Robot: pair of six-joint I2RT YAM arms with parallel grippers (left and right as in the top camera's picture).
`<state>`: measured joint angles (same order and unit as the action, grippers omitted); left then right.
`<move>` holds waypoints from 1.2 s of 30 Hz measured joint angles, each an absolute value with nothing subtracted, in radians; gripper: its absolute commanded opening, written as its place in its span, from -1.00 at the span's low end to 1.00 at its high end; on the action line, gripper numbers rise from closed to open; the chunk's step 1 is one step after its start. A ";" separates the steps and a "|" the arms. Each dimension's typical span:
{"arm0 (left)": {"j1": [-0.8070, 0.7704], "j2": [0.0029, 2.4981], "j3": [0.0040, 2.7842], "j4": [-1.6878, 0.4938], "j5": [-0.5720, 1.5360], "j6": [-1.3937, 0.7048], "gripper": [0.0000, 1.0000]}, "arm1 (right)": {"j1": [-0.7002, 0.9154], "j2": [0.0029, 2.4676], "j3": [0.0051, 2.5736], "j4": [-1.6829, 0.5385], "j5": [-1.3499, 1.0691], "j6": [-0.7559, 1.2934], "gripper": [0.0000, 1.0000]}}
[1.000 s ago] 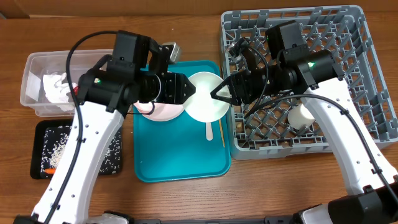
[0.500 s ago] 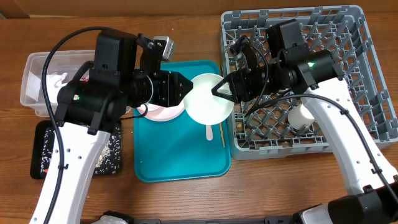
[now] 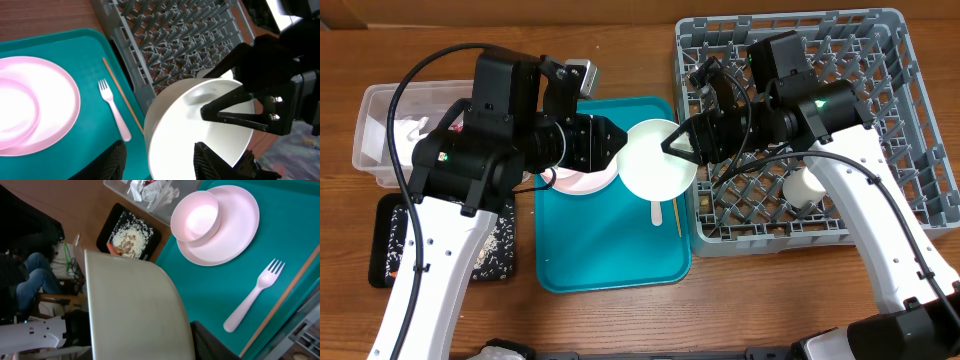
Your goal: Sort waste into correct bins and load items into the dishwasher
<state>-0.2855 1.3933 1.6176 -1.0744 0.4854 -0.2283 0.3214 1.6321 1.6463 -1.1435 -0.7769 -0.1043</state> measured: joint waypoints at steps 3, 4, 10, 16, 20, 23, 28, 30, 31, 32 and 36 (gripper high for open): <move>-0.285 1.393 1.618 -1.077 0.477 -0.228 -0.07 | 0.321 1.632 1.646 -1.144 -0.759 -0.104 -0.18; -0.285 1.393 1.618 -1.077 0.475 -0.228 -0.07 | 0.321 1.632 1.646 -1.144 -0.753 -0.105 -0.17; -0.285 1.393 1.618 -1.083 0.473 -0.228 -0.08 | 0.300 1.632 1.646 -1.144 -0.742 -0.104 -0.17; -0.285 1.393 1.618 -1.085 0.470 -0.228 -0.08 | 0.242 1.632 1.646 -1.143 -0.710 -0.105 -0.17; -0.285 1.393 1.618 -1.086 0.470 -0.225 -0.11 | 0.208 1.632 1.646 -1.131 -0.633 -0.104 -0.17; -0.285 1.393 1.618 -1.085 0.470 -0.224 -0.11 | 0.194 1.632 1.646 -1.110 -0.539 -0.100 -0.17; -0.285 1.393 1.618 -1.088 0.469 -0.224 -0.11 | 0.190 1.632 1.646 -1.068 -0.369 -0.073 -0.17; -0.285 1.393 1.618 -1.093 0.467 -0.222 -0.10 | 0.190 1.632 1.646 -1.057 -0.301 -0.067 -0.17; -0.285 1.393 1.618 -1.095 0.467 -0.216 -0.10 | 0.190 1.632 1.646 -1.051 -0.267 -0.063 -0.17; -0.285 1.393 1.618 -1.096 0.466 -0.211 -0.10 | 0.190 1.632 1.646 -1.047 -0.236 -0.062 -0.17; -0.286 1.393 1.618 -1.103 0.445 -0.205 -0.10 | 0.190 1.632 1.646 -1.031 -0.087 -0.056 -0.17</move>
<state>-0.2855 1.3933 1.6176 -1.1030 0.4450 -0.2054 0.1898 1.6321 1.6459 -1.0313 -0.0872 -0.0563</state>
